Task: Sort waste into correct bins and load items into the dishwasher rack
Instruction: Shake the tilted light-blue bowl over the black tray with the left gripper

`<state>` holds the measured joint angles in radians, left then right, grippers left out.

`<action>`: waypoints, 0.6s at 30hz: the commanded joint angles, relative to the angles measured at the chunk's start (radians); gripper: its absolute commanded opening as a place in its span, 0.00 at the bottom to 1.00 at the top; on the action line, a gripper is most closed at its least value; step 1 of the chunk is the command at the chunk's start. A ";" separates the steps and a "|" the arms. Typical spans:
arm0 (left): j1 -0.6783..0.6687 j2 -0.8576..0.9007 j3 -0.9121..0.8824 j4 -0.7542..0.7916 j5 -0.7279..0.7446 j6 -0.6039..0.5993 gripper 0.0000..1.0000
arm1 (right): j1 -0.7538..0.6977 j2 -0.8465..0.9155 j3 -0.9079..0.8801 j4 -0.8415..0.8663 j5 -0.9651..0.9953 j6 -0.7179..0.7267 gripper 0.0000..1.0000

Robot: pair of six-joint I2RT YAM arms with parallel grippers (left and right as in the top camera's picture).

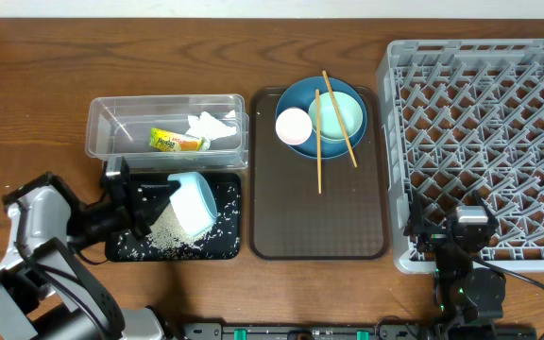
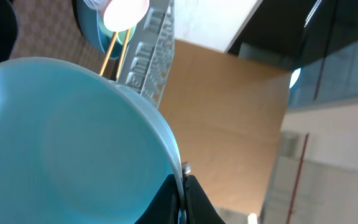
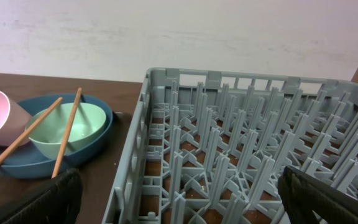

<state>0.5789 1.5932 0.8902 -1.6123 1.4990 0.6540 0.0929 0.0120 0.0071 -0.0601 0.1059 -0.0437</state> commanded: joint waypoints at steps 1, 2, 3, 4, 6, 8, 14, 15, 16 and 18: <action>-0.043 -0.024 -0.003 -0.079 0.006 0.146 0.06 | -0.007 -0.003 -0.002 -0.003 0.010 0.013 0.99; -0.055 -0.029 -0.003 -0.078 0.008 0.147 0.06 | -0.007 -0.003 -0.002 -0.003 0.010 0.013 0.99; -0.067 -0.035 -0.002 -0.077 0.011 0.149 0.06 | -0.007 -0.003 -0.002 -0.003 0.010 0.013 0.99; -0.080 -0.043 -0.002 -0.077 0.012 0.151 0.06 | -0.007 -0.003 -0.002 -0.003 0.010 0.013 0.99; -0.101 -0.061 -0.002 -0.077 0.012 0.154 0.06 | -0.007 -0.003 -0.002 -0.003 0.010 0.013 0.99; -0.122 -0.076 -0.001 -0.077 0.018 0.154 0.06 | -0.007 -0.003 -0.002 -0.003 0.010 0.013 0.99; -0.191 -0.134 0.029 -0.077 0.050 0.158 0.06 | -0.007 -0.003 -0.002 -0.003 0.010 0.013 0.99; -0.201 -0.143 0.038 -0.077 0.055 0.158 0.06 | -0.007 -0.003 -0.002 -0.003 0.010 0.013 0.99; -0.212 -0.151 0.047 -0.077 0.061 0.158 0.06 | -0.007 -0.003 -0.002 -0.003 0.010 0.013 0.99; -0.232 -0.165 0.069 -0.078 0.072 0.157 0.06 | -0.007 -0.003 -0.002 -0.003 0.010 0.013 0.99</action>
<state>0.3687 1.4555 0.9104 -1.6123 1.5154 0.7422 0.0929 0.0120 0.0071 -0.0601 0.1059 -0.0437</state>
